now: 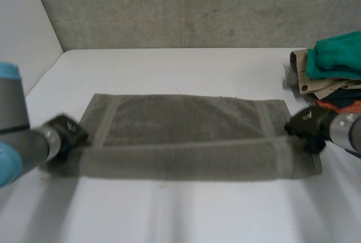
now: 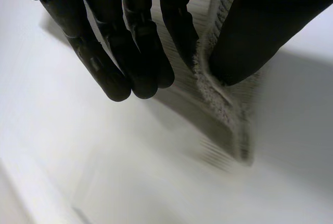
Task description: Fold the laundry.
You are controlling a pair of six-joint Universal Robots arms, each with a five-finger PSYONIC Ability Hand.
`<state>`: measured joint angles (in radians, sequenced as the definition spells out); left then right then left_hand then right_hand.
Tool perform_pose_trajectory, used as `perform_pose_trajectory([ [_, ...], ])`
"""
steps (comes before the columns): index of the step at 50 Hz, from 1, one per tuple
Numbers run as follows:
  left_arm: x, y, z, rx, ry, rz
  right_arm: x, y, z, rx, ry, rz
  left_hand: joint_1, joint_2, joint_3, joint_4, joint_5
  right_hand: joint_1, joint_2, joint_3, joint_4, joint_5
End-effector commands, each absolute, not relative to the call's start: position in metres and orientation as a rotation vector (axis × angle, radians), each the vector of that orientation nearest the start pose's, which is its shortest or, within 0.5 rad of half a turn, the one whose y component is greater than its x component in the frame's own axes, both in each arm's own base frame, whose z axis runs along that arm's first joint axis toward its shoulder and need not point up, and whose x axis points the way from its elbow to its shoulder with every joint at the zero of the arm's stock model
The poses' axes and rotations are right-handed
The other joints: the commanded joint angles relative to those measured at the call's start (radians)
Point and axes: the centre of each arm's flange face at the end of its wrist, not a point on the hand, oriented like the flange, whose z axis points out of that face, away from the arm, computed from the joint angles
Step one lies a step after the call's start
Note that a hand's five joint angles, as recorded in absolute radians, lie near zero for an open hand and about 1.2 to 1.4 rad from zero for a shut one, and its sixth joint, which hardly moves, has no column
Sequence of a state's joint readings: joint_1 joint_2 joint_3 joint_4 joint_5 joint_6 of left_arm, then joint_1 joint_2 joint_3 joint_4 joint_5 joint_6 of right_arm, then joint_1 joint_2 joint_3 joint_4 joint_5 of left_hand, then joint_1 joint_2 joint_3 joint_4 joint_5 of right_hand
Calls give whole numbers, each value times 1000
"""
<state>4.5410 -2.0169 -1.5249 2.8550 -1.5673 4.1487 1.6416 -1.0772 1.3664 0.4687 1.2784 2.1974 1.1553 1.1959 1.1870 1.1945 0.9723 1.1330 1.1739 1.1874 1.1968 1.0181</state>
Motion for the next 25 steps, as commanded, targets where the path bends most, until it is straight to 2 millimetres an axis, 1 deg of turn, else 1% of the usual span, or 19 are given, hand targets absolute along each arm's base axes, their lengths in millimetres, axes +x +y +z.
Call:
perform_pose_trajectory([
  [1, -217, -360, 185, 1262, 2008, -1433, 197, -370, 181, -1349, 2415, -1782, 241, 200, 209, 202, 249, 263, 222, 209, 199, 204],
  [2, -221, -366, 187, 1252, 1992, -1461, 198, -375, 181, -1330, 2405, -1824, 241, 200, 209, 202, 249, 263, 222, 209, 199, 204],
  [3, -228, -377, 188, 1235, 1971, -1506, 201, -383, 182, -1292, 2386, -1898, 241, 200, 209, 202, 249, 263, 222, 209, 199, 204],
  [5, -234, -386, 188, 1225, 1954, -1543, 204, -392, 180, -1264, 2369, -1965, 241, 200, 209, 202, 249, 263, 222, 209, 199, 204],
  [6, -242, -394, 188, 1217, 1935, -1580, 208, -399, 179, -1251, 2347, -2017, 241, 200, 209, 202, 249, 263, 222, 209, 199, 204],
  [9, -252, -406, 185, 1210, 1907, -1618, 216, -411, 176, -1253, 2313, -2097, 241, 200, 209, 202, 249, 263, 222, 209, 199, 204],
  [10, -257, -413, 183, 1202, 1889, -1641, 220, -418, 171, -1263, 2304, -2128, 241, 200, 209, 202, 249, 263, 222, 209, 199, 204],
  [12, -261, -421, 179, 1191, 1872, -1654, 224, -426, 166, -1283, 2301, -2153, 241, 200, 209, 202, 249, 263, 222, 209, 199, 204],
  [14, -266, -428, 172, 1180, 1855, -1657, 228, -436, 155, -1329, 2306, -2183, 241, 200, 209, 202, 249, 263, 222, 209, 199, 204],
  [15, -268, -430, 170, 1179, 1847, -1658, 230, -440, 151, -1348, 2311, -2189, 189, 148, 157, 150, 197, 263, 222, 209, 199, 204],
  [16, -270, -432, 168, 1175, 1843, -1658, 231, -444, 147, -1365, 2321, -2197, -143, -183, -175, -182, -134, 263, 222, 209, 199, 204],
  [17, -272, -432, 167, 1167, 1843, -1662, 231, -447, 143, -1380, 2341, -2200, -597, -637, -628, -636, -588, -86, -127, -140, -150, -145],
  [18, -277, -432, 166, 1169, 1838, -1672, 232, -448, 136, -1404, 2398, -2179, -981, -1021, -1013, -1020, -972, -958, -999, -1013, -1022, -1018],
  [21, -283, -430, 172, 1162, 1828, -1711, 232, -442, 131, -1415, 2507, -2097, -981, -1021, -1013, -1020, -972, -958, -999, -1013, -1022, -1018],
  [23, -284, -428, 180, 1153, 1822, -1739, 232, -437, 134, -1392, 2523, -2053, -981, -1021, -1013, -1020, -972, -958, -999, -1013, -1022, -1018],
  [24, -285, -426, 187, 1137, 1822, -1761, 232, -430, 141, -1348, 2525, -2008, -981, -1021, -1013, -1020, -972, -958, -999, -1013, -1022, -1018],
  [25, -284, -425, 189, 1130, 1832, -1763, 232, -426, 143, -1322, 2527, -1977, -981, -1021, -1013, -1020, -972, -958, -999, -1013, -1022, -1018],
])
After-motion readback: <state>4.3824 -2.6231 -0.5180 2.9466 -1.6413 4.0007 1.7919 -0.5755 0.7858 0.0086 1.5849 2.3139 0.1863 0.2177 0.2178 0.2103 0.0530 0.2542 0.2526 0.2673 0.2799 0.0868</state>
